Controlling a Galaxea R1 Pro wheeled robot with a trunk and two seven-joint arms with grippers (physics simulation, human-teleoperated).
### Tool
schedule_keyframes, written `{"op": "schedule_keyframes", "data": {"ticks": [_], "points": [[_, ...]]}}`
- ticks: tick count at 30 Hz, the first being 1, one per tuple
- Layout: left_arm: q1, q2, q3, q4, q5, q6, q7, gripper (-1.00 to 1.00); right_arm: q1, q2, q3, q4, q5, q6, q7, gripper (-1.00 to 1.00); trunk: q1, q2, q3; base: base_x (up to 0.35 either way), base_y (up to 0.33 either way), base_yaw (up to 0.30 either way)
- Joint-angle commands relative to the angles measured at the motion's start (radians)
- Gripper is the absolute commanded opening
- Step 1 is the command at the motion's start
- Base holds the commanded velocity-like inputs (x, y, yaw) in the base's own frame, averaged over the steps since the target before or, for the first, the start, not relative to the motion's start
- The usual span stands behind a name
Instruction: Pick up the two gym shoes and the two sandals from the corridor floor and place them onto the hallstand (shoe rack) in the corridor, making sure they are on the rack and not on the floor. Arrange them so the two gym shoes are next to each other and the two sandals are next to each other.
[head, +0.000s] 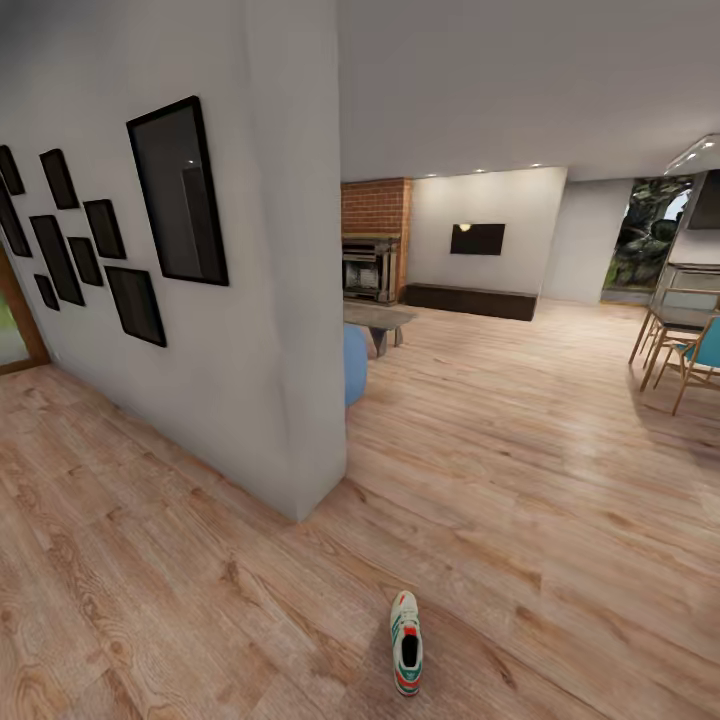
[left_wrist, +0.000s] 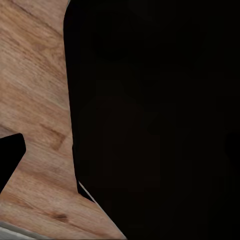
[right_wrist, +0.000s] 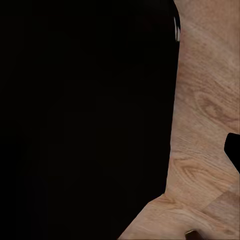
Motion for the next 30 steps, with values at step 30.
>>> {"op": "schedule_keyframes", "data": {"ticks": [30], "points": [[-0.001,0.008,0.0,-0.06,0.002,-0.065,0.006,1.0,-0.003,-0.009,-0.005,-0.102,0.004,-0.119,-0.004,1.0,0.0,0.0,0.0,0.0,0.0,0.0]]}}
